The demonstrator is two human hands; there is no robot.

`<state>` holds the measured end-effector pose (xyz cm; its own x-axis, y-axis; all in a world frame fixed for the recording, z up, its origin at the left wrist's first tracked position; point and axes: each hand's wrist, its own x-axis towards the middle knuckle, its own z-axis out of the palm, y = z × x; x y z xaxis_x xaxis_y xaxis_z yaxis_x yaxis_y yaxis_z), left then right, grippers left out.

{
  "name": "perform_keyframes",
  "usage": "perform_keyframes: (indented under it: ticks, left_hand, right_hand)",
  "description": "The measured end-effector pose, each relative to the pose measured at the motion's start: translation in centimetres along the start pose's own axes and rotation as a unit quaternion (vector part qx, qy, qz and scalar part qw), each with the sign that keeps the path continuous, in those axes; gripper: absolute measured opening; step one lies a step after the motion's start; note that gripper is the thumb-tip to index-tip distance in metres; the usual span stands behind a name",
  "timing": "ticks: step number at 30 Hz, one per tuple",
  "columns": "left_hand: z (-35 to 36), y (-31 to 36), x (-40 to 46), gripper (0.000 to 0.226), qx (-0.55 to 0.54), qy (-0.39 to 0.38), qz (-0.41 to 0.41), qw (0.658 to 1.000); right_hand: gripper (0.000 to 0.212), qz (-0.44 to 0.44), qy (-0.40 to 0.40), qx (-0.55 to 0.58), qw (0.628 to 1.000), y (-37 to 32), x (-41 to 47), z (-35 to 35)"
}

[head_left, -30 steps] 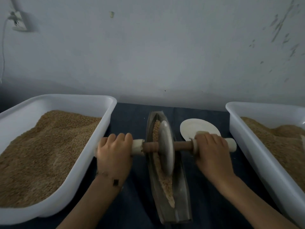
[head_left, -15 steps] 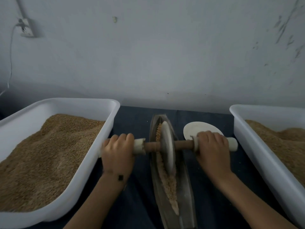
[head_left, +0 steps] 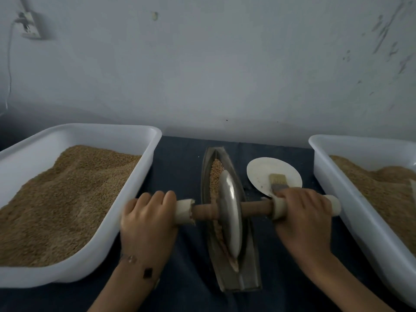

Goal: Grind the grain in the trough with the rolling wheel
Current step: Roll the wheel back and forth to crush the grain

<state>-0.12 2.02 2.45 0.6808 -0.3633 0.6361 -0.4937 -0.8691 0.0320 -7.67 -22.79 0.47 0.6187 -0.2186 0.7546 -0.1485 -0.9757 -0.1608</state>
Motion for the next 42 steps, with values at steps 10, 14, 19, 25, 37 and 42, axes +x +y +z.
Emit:
perform_keyframes:
  ticks: [10,14,19,25,37,42]
  left_hand:
    - [2.9,-0.2,2.9,0.03,-0.001,-0.039,-0.016,0.999]
    - [5.6,-0.5,8.4,0.012,0.066,-0.111,-0.049,0.99]
    - [7.6,-0.7,11.4,0.002,0.075,-0.138,-0.078,0.985]
    - [5.5,0.0,7.2,0.019,0.052,-0.101,-0.072,0.991]
    - [-0.2,0.4,1.0,0.033,-0.002,-0.051,0.014,0.999]
    - [3.6,0.1,5.4,0.019,0.057,-0.098,-0.037,0.993]
  right_hand:
    - [0.026,-0.038,-0.037,-0.06,0.997,0.7,2.8,2.9]
    - [0.02,-0.008,-0.169,-0.124,0.978,1.9,7.2,6.8]
    - [0.02,0.006,-0.173,-0.129,0.976,1.8,10.6,8.8]
    - [0.023,0.002,-0.154,-0.105,0.982,0.8,5.7,4.8]
    - [0.045,-0.063,-0.113,-0.078,0.989,1.0,0.4,-1.8]
    - [0.025,-0.017,-0.151,-0.096,0.984,1.0,4.5,3.5]
